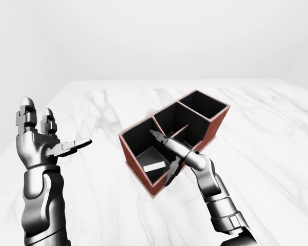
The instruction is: Pick up the book and place it in the left compartment of the caddy.
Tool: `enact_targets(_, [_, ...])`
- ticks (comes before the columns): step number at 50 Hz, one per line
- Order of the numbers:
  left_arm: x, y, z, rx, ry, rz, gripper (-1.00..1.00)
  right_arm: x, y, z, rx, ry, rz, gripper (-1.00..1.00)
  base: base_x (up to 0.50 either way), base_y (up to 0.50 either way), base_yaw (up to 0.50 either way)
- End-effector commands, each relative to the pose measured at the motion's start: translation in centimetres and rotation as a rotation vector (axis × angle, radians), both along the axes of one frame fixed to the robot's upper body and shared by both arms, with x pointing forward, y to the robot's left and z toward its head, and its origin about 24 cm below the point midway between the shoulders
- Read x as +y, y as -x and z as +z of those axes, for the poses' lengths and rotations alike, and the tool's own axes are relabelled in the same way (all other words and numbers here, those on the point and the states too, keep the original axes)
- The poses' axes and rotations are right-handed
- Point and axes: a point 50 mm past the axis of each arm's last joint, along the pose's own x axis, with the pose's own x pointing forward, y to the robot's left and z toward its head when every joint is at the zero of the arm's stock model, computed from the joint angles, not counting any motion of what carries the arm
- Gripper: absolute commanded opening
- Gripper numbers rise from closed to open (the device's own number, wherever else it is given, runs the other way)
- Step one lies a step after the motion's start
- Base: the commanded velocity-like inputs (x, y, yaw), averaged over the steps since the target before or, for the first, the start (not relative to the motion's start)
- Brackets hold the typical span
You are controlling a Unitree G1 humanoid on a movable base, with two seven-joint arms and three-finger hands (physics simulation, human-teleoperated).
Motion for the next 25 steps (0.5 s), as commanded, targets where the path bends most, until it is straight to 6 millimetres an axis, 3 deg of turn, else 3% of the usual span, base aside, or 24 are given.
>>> enact_targets(1, [0.1, 0.0, 0.0, 0.002, 0.002, 0.001, 1.0, -0.3, -0.1, 0.1, -0.015, -0.01, -0.029, 1.0, 0.0, 0.0, 0.0])
enact_targets(5, [0.0, 0.1, 0.0, -0.002, 0.001, 0.001, 1.0, -0.3, 0.0, 0.1, -0.016, -0.01, -0.025, 1.0, 0.0, 0.0, 0.0])
enact_targets(13, [0.0, 0.0, -0.1, 0.003, 0.0, -0.002, 1.0, 0.5, 2.0, 5.7, -0.226, -0.036, 0.09, 1.0, 0.0, 0.0, 0.0])
enact_targets(25, [-0.1, 0.1, 0.1, -0.006, -0.003, -0.002, 1.0, 0.7, 5.0, 11.9, -0.558, 0.003, 0.109, 1.0, 0.0, 0.0, 0.0])
